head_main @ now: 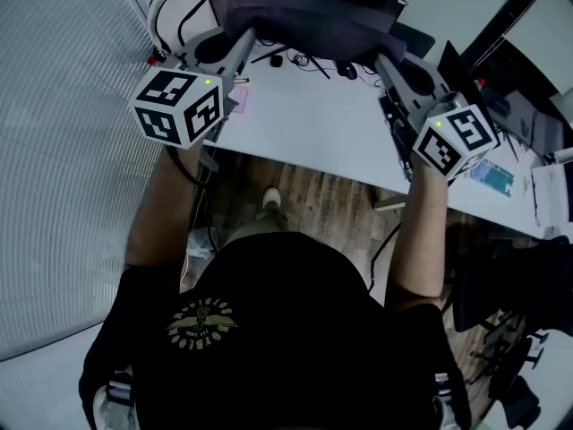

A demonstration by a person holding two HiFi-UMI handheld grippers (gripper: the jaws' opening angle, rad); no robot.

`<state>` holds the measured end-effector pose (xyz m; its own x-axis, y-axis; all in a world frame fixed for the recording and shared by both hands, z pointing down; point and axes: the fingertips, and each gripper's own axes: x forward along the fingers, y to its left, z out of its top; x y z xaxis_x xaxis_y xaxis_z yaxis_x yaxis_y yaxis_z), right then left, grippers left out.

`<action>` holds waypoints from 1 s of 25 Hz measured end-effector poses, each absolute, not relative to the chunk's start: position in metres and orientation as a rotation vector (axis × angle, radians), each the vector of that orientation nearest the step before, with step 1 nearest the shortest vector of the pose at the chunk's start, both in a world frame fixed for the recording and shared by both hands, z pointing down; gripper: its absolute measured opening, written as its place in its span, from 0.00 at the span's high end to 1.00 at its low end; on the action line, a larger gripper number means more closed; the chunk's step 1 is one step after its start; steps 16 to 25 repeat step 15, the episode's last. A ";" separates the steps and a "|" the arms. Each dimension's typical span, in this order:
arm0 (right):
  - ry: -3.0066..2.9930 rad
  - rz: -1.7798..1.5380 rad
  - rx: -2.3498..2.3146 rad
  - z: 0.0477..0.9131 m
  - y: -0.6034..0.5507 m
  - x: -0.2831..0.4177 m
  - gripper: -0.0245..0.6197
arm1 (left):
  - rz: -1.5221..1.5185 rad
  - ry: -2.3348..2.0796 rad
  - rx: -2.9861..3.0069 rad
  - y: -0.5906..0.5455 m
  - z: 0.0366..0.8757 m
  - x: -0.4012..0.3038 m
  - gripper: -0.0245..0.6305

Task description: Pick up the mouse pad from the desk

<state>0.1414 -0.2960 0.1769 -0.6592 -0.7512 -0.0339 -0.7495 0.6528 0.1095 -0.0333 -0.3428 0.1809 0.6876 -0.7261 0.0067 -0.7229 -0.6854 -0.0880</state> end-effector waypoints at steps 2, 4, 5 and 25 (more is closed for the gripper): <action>-2.841 -0.181 1.295 0.178 -0.291 0.143 0.94 | -0.067 1.204 -2.818 -0.341 0.183 -0.031 0.93; -2.837 -0.182 1.298 0.180 -0.288 0.144 0.94 | -0.078 1.194 -2.820 -0.340 0.185 -0.029 0.93; -2.836 -0.182 1.301 0.181 -0.288 0.145 0.94 | -0.082 1.190 -2.819 -0.340 0.186 -0.029 0.93; -2.845 -0.168 1.294 0.178 -0.286 0.140 0.94 | -0.097 1.187 -2.815 -0.339 0.181 -0.032 0.93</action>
